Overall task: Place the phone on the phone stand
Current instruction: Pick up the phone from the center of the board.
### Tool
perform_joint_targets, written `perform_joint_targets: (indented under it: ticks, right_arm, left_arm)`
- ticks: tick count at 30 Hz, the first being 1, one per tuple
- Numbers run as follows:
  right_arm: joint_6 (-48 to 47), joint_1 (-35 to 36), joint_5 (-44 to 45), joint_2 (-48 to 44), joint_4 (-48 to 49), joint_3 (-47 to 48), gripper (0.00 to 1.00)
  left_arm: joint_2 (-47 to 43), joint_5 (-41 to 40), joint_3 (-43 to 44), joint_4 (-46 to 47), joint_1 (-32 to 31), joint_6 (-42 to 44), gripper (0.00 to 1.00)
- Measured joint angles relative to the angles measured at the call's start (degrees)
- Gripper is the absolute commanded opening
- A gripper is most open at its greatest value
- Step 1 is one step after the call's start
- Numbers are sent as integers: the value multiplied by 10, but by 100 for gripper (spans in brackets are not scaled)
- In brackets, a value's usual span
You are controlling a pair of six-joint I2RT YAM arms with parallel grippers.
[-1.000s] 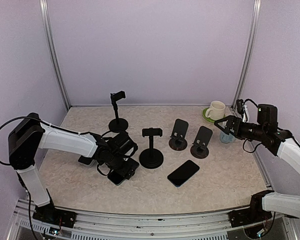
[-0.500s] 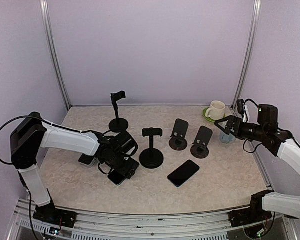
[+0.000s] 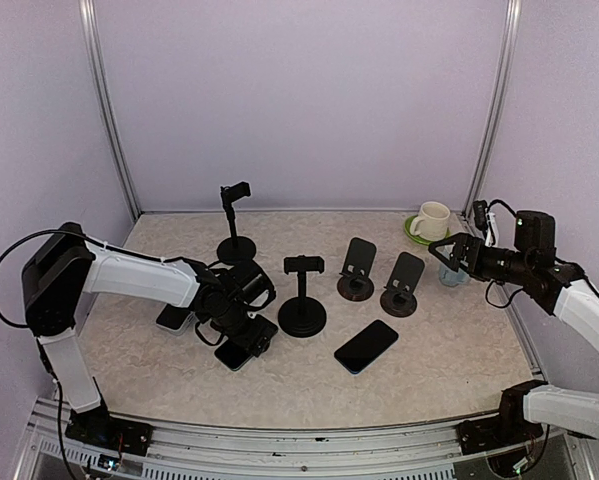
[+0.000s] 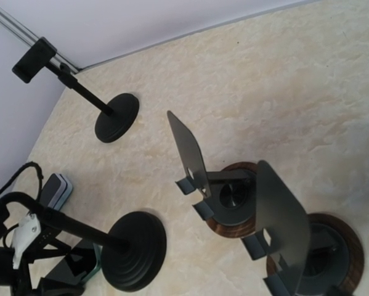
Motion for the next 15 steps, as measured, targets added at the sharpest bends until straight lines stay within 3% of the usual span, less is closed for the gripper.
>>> perform_joint_targets:
  ticks: [15]
  right_arm:
    - [0, 0, 2, -5, 0, 0, 100]
  left_arm:
    - [9, 19, 6, -2, 3, 14, 71]
